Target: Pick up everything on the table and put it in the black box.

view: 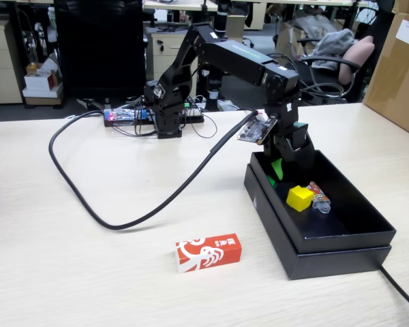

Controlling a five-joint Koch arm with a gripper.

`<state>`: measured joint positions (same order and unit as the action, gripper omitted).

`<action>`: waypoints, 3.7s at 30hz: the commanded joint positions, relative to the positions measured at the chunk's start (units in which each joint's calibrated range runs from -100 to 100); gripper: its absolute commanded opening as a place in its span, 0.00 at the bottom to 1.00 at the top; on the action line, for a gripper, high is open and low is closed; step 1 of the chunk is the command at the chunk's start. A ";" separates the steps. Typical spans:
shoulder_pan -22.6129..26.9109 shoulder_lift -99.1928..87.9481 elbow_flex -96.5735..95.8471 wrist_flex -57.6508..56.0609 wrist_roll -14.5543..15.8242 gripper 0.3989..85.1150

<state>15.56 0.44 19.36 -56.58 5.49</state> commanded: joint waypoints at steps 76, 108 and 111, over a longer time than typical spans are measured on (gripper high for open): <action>-17.24 36.68 38.57 -8.09 -5.76 0.08; -6.20 -19.78 23.16 -18.11 -2.88 0.01; -4.00 -19.43 23.88 -16.73 -1.81 0.01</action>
<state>10.48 -14.63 40.09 -75.58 3.00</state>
